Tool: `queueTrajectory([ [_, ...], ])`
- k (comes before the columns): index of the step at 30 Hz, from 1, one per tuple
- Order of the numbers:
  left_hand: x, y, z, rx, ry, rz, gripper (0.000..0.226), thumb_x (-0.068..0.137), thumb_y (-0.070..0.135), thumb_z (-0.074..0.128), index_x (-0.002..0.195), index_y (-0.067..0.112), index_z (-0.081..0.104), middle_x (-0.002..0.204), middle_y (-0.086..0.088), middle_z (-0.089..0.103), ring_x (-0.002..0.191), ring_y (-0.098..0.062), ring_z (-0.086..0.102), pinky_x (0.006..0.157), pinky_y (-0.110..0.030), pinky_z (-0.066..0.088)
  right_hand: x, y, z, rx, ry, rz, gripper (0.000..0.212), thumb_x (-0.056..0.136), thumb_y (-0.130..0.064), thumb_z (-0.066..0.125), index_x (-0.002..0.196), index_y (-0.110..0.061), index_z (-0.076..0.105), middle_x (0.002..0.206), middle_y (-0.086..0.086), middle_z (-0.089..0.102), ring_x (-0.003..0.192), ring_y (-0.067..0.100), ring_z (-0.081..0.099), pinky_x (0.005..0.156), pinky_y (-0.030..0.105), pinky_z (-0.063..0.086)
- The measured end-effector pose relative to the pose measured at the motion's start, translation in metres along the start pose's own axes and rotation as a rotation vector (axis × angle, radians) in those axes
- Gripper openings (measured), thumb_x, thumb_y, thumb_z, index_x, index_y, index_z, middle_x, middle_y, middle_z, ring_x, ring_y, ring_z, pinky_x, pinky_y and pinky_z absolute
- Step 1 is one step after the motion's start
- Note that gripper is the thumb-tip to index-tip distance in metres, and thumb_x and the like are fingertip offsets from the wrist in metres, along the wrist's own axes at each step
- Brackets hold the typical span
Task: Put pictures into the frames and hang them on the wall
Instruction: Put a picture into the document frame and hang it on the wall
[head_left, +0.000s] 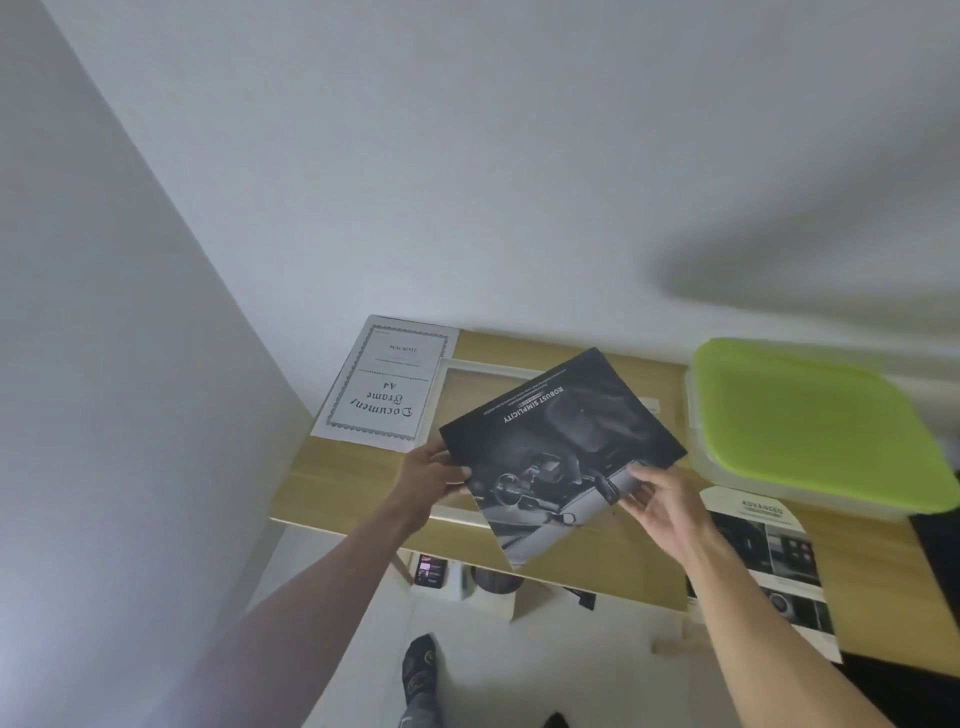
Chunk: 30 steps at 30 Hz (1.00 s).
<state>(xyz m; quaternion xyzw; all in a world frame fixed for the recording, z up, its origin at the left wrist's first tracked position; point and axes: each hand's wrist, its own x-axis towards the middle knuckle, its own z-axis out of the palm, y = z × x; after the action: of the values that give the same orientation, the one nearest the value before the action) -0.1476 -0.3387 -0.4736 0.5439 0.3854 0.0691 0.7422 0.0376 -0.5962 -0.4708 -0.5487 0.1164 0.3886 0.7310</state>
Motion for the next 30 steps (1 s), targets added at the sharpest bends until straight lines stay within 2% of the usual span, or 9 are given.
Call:
queueTrajectory([
  [2,-0.007,0.0,0.0,0.056,-0.035,-0.002,0.046,0.079,-0.018,0.059,0.114,0.011,0.065,0.106,-0.017,0.073,0.087,-0.03,0.071,0.076,-0.035,0.057,-0.008,-0.015,-0.023,-0.013,0.001,-0.006,0.021,0.084,-0.006,0.066,0.104,-0.011,0.062,0.101,0.01,0.068,0.088,0.023,0.065,0.067,0.034,0.058],
  [6,-0.013,-0.001,0.002,0.161,-0.089,-0.021,0.045,0.081,-0.016,0.055,0.116,0.01,0.065,0.101,-0.017,0.072,0.089,-0.033,0.068,0.083,-0.044,0.054,-0.023,-0.041,-0.063,-0.322,-0.034,0.025,0.062,0.072,-0.026,0.081,0.129,-0.021,0.058,0.116,0.01,0.07,0.105,0.029,0.067,0.083,0.044,0.055],
  [9,-0.013,-0.002,0.021,0.203,-0.11,-0.03,0.043,0.083,-0.014,0.052,0.115,0.012,0.066,0.099,-0.013,0.072,0.089,-0.032,0.066,0.079,-0.041,0.052,-0.033,-0.046,-0.086,-0.55,-0.064,0.054,0.06,0.078,-0.02,0.082,0.13,-0.034,0.057,0.113,0.006,0.075,0.103,0.028,0.072,0.095,0.049,0.055],
  [13,-0.006,-0.013,0.059,0.19,-0.074,-0.018,0.043,0.087,-0.012,0.051,0.124,0.008,0.06,0.096,-0.015,0.073,0.086,-0.029,0.066,0.079,-0.041,0.053,-0.048,-0.036,-0.103,-0.735,0.08,-0.028,0.061,0.081,-0.009,0.079,0.132,-0.029,0.054,0.103,-0.003,0.076,0.092,0.018,0.074,0.089,0.038,0.055],
  [15,-0.006,-0.024,0.081,0.207,-0.091,-0.022,0.05,0.084,-0.014,0.055,0.128,0.009,0.056,0.102,-0.02,0.072,0.088,-0.03,0.067,0.084,-0.046,0.053,-0.059,-0.03,-0.113,-0.731,0.172,-0.052,0.059,0.081,-0.005,0.078,0.132,-0.025,0.054,0.103,-0.004,0.072,0.09,0.014,0.07,0.08,0.03,0.051],
  [19,-0.011,-0.042,0.125,0.238,-0.174,-0.039,0.055,0.08,-0.023,0.049,0.122,0.012,0.058,0.094,-0.016,0.074,0.078,-0.024,0.069,0.069,-0.038,0.059,-0.073,-0.017,-0.143,-0.73,0.268,-0.072,0.062,0.083,0.004,0.072,0.137,-0.019,0.05,0.096,-0.007,0.063,0.082,0.003,0.059,0.067,0.02,0.041],
  [22,-0.014,-0.054,0.161,0.266,-0.156,-0.042,0.053,0.083,-0.022,0.043,0.117,0.013,0.063,0.088,-0.01,0.074,0.072,-0.019,0.07,0.062,-0.034,0.059,-0.078,-0.017,-0.174,-0.758,0.337,-0.069,0.067,0.085,0.002,0.072,0.144,-0.018,0.045,0.103,-0.006,0.058,0.081,0.001,0.056,0.071,0.025,0.041],
  [25,-0.012,-0.063,0.194,0.306,-0.157,-0.038,0.053,0.083,-0.021,0.041,0.116,0.014,0.064,0.085,-0.007,0.075,0.068,-0.017,0.071,0.059,-0.033,0.06,-0.079,-0.021,-0.208,-0.771,0.382,-0.057,0.067,0.087,-0.001,0.071,0.144,-0.022,0.044,0.1,-0.006,0.056,0.082,0.0,0.055,0.07,0.024,0.04],
  [30,0.006,-0.082,0.253,0.361,-0.111,-0.037,0.061,0.08,-0.021,0.038,0.117,0.018,0.068,0.08,-0.005,0.076,0.077,-0.03,0.072,0.067,-0.048,0.062,-0.065,-0.037,-0.274,-0.767,0.409,0.001,0.071,0.086,-0.007,0.073,0.146,-0.03,0.043,0.116,0.005,0.064,0.102,0.019,0.062,0.09,0.036,0.047],
])
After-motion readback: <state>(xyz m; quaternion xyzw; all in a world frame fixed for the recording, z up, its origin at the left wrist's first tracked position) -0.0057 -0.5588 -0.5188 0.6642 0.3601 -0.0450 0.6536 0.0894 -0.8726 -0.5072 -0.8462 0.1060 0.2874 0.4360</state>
